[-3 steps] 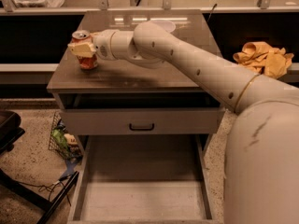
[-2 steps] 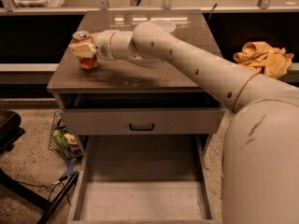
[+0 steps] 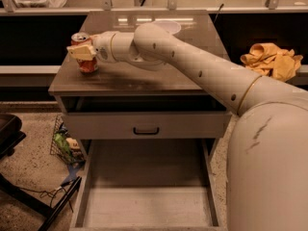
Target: Pick coke can from middle drawer and place on counter
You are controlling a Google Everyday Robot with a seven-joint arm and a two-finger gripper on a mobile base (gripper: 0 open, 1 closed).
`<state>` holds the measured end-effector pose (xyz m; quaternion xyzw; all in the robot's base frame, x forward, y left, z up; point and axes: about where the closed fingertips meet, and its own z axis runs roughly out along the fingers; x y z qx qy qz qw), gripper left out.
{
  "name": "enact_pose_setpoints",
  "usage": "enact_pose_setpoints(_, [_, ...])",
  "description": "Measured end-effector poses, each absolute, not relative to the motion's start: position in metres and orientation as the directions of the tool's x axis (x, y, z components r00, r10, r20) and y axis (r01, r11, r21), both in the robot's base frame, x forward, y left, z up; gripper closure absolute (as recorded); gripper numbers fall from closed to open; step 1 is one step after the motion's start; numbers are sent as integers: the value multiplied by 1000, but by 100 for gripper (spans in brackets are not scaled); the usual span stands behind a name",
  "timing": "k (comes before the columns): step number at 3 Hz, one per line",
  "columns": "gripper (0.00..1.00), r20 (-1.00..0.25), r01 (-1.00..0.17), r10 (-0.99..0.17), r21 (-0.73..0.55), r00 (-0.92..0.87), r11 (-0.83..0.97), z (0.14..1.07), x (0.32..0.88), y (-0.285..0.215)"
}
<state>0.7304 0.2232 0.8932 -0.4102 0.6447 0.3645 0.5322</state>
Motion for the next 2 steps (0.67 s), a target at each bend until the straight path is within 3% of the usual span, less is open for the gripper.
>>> enact_pose_setpoints(1, [8, -985, -918, -141, 34, -97, 394, 893, 729, 226])
enact_pose_setpoints(2, [0, -985, -920, -141, 35, -97, 391, 893, 728, 228])
